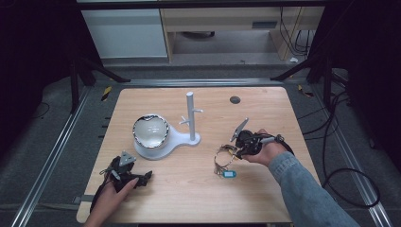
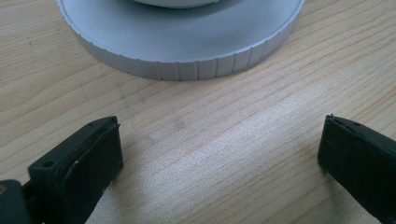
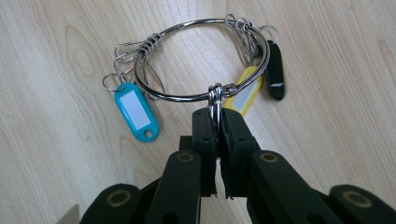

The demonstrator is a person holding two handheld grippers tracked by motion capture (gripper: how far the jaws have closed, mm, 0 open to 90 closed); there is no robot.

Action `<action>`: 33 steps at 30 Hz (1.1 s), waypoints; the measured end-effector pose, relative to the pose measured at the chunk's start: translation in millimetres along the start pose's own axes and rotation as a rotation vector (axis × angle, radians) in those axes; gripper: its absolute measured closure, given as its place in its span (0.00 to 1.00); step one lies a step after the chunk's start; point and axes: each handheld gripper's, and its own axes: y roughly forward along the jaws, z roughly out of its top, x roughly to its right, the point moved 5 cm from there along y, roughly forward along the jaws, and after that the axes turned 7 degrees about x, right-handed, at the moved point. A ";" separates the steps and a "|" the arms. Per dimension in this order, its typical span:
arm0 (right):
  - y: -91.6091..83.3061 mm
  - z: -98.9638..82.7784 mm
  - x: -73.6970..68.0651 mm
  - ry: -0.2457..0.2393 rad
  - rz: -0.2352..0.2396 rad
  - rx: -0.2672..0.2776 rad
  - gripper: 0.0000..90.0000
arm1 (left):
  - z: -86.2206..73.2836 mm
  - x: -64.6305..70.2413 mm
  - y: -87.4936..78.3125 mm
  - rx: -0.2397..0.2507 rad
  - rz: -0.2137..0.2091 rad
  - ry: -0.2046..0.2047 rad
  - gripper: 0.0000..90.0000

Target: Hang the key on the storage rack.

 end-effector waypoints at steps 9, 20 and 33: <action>-9.0 8.6 2.8 -0.016 -0.012 0.001 0.95 | 0.0 0.0 0.0 0.000 0.000 0.000 0.00; -20.3 25.4 4.0 -0.053 -0.031 0.007 0.95 | 0.0 0.0 0.0 0.000 0.000 0.000 0.00; -27.4 32.8 4.7 -0.063 -0.042 0.004 0.95 | 0.0 0.0 0.0 0.000 0.000 0.000 0.00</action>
